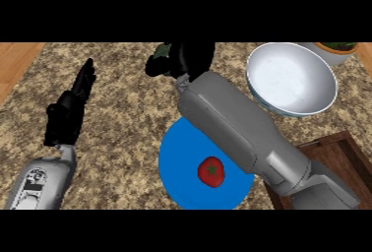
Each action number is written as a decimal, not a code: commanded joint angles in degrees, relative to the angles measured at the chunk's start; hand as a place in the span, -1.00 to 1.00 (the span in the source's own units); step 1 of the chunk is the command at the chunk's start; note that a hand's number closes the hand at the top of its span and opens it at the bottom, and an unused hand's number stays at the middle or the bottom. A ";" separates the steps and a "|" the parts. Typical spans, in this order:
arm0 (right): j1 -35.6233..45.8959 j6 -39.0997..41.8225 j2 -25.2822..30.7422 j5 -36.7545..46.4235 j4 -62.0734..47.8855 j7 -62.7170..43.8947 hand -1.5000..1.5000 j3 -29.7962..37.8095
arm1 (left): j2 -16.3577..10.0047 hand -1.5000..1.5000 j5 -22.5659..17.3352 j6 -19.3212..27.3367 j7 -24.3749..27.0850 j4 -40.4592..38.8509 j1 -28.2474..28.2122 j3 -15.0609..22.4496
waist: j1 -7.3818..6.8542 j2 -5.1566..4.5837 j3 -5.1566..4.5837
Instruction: Pick the squash from the plate and place it in the bowl
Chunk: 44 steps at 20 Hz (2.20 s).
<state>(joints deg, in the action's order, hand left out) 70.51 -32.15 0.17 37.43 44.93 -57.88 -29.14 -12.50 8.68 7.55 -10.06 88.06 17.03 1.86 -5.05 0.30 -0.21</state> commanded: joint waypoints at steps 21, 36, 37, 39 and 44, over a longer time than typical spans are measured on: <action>-11.49 -15.99 14.53 11.95 -7.19 6.50 1.00 9.79 | -0.08 0.00 0.97 1.12 -1.95 2.14 -0.99 -2.53 | 4.62 -0.65 0.23; -15.82 -16.43 19.29 -0.09 -21.38 26.36 -1.00 24.11 | 0.21 0.00 0.92 -0.29 -0.53 5.37 -4.07 -2.43 | 2.87 -1.23 0.39; -15.96 -16.28 20.08 -2.25 -21.54 29.93 -1.00 25.79 | 0.15 0.00 0.32 -0.81 0.00 4.20 -3.45 -2.75 | 2.49 -1.57 0.43; -15.10 -16.13 20.04 -5.41 -21.14 34.35 -1.00 28.47 | 0.95 0.00 0.15 -1.03 1.15 3.00 -3.03 -2.12 | 1.99 -1.99 0.47; -17.54 -15.36 18.30 -13.01 -18.49 49.11 -1.00 34.04 | 1.03 0.00 1.24 -0.08 -0.36 3.96 -2.30 -2.20 | 2.39 -1.55 0.47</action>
<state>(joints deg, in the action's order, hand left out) 53.20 -48.33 19.25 29.82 25.49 -17.61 0.65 -12.11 9.31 7.06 -9.30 91.80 13.79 -0.94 -2.62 -1.34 0.26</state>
